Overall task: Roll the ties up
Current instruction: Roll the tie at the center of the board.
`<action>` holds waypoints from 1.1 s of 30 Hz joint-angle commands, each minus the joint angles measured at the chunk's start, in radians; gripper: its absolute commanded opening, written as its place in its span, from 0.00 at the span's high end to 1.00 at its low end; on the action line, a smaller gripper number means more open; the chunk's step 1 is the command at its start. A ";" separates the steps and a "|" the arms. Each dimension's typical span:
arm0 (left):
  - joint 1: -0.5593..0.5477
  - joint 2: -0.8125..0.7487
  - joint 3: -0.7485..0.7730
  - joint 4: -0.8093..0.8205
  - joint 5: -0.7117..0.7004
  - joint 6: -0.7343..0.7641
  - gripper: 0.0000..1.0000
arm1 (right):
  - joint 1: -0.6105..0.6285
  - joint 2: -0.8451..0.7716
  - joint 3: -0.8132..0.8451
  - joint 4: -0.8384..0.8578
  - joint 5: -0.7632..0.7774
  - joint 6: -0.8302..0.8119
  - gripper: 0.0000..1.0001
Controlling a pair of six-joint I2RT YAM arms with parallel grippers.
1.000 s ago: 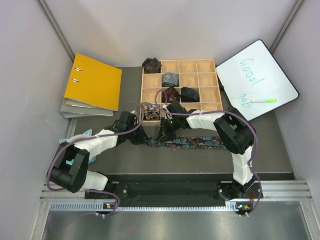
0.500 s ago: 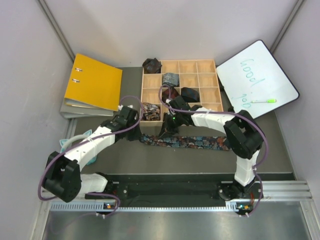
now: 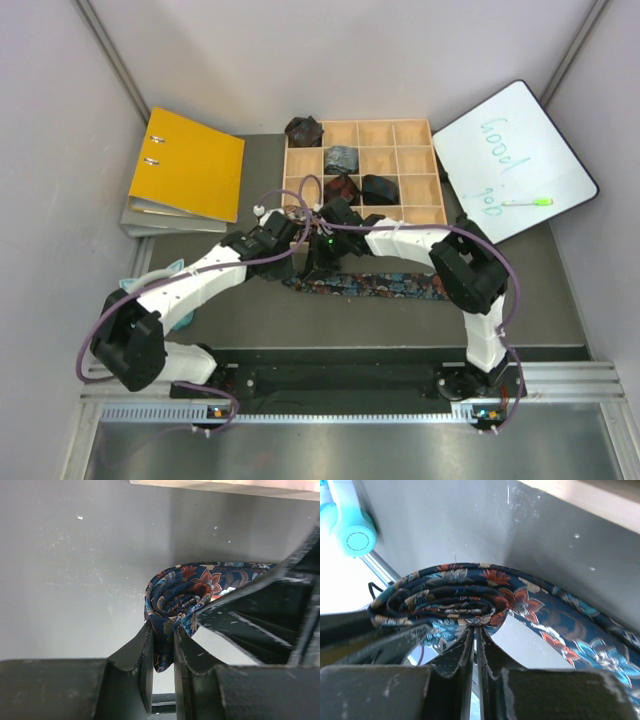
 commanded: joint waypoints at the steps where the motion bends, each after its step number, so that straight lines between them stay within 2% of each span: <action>1: -0.034 0.031 0.064 -0.044 -0.073 -0.028 0.89 | 0.019 0.045 0.069 0.044 -0.021 0.021 0.94; 14: -0.124 0.160 0.184 -0.057 -0.090 -0.076 0.88 | 0.008 0.084 0.095 0.032 -0.026 0.011 0.94; 33: -0.190 0.377 0.274 -0.005 -0.059 -0.111 0.87 | -0.079 -0.048 -0.107 0.081 -0.044 -0.012 0.94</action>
